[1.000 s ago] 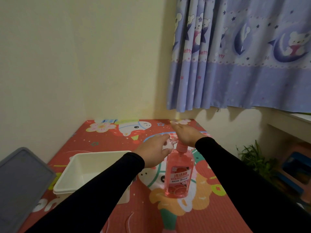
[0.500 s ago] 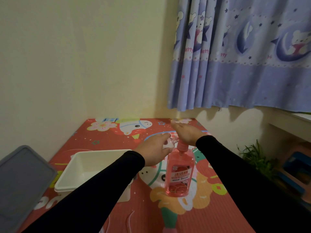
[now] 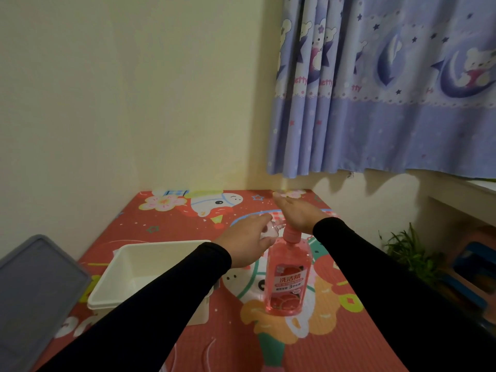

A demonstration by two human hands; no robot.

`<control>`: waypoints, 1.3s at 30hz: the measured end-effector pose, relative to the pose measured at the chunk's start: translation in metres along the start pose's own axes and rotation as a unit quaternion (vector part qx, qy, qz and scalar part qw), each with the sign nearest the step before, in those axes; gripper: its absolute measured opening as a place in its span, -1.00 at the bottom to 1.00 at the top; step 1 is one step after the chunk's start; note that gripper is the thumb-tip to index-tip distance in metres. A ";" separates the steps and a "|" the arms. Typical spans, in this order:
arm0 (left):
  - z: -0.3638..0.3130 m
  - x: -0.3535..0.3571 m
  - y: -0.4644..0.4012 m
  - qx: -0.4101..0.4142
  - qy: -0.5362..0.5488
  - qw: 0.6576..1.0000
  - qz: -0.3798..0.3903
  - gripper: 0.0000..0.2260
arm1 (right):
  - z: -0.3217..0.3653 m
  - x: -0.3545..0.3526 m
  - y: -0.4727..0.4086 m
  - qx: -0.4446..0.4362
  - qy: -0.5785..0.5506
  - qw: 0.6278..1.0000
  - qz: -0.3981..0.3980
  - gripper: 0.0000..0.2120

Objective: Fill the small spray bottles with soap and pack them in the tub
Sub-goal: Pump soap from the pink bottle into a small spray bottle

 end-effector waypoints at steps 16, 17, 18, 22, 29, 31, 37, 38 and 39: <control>-0.002 -0.002 0.000 -0.001 -0.012 1.000 0.015 -0.61 | 0.002 0.000 0.001 -0.006 0.019 1.000 0.005 -0.45; -0.003 -0.004 -0.001 -0.003 -0.012 1.000 0.017 -0.61 | 0.002 -0.002 0.002 -0.008 0.015 1.000 0.004 -0.45; -0.003 -0.006 -0.002 -0.005 -0.010 1.000 0.019 -0.61 | 0.003 -0.005 0.003 -0.010 0.007 1.000 0.000 -0.45; -0.004 -0.015 -0.005 0.000 -0.006 1.000 0.000 -0.70 | 0.008 -0.020 -0.001 -0.016 0.017 1.000 -0.021 -0.45; -0.001 0.000 -0.001 -0.004 -0.013 1.000 0.016 -0.62 | 0.003 0.000 0.002 0.004 0.007 1.000 0.001 -0.48; -0.001 -0.001 -0.001 -0.007 -0.014 1.000 0.021 -0.63 | 0.001 -0.002 0.003 0.013 0.002 1.000 0.000 -0.50; -0.005 -0.014 -0.006 0.002 -0.017 1.000 0.003 -0.66 | 0.006 -0.022 0.002 -0.008 -0.022 0.999 -0.040 -0.42; -0.005 -0.013 -0.005 0.001 -0.016 1.000 0.001 -0.66 | 0.006 -0.022 0.001 -0.007 -0.022 0.999 -0.041 -0.42; -0.004 -0.012 -0.005 0.000 -0.017 1.000 0.003 -0.66 | 0.005 -0.019 0.001 -0.005 -0.026 0.999 -0.035 -0.43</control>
Point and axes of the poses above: each hand's wrist, its own y-axis away from the middle knuckle, its own x-axis out of the palm, z = x × y, the point moved 8 cm from there along -y, towards the middle knuckle, and after that the axes turned 3 degrees about x, right-handed, at the moved point
